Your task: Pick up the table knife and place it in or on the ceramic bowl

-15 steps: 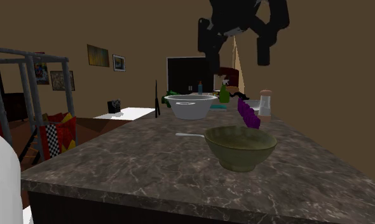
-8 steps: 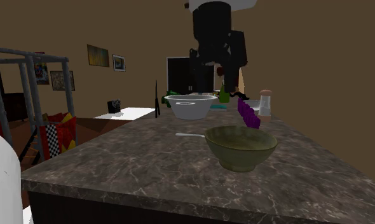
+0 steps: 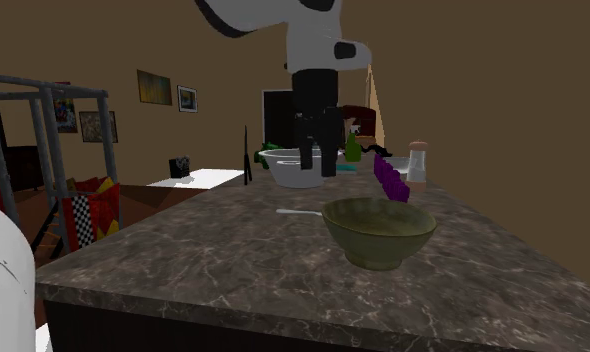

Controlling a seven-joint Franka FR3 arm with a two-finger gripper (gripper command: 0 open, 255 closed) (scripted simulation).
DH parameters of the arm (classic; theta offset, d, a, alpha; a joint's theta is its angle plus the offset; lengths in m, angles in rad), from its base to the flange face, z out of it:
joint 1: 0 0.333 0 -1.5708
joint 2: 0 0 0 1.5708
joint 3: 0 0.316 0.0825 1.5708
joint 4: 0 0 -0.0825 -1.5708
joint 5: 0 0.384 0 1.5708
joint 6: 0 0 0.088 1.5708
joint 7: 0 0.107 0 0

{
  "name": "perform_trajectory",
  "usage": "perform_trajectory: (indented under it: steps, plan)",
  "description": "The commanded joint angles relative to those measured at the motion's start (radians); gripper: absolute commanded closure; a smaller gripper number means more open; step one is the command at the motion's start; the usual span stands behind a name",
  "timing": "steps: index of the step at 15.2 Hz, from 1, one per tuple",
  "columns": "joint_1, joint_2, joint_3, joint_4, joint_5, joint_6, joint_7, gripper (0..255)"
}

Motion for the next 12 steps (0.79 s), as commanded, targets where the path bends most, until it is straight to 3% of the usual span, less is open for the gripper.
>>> perform_trajectory:
  steps: [1,6,12]
  plan:
    - [-0.008,0.067,0.033,0.033,0.001,0.041,0.079,0]
    - [-0.025,0.252,0.107,0.132,-0.035,0.137,0.278,0]
    - [-0.014,0.498,0.149,0.3,-0.141,0.214,0.526,0]
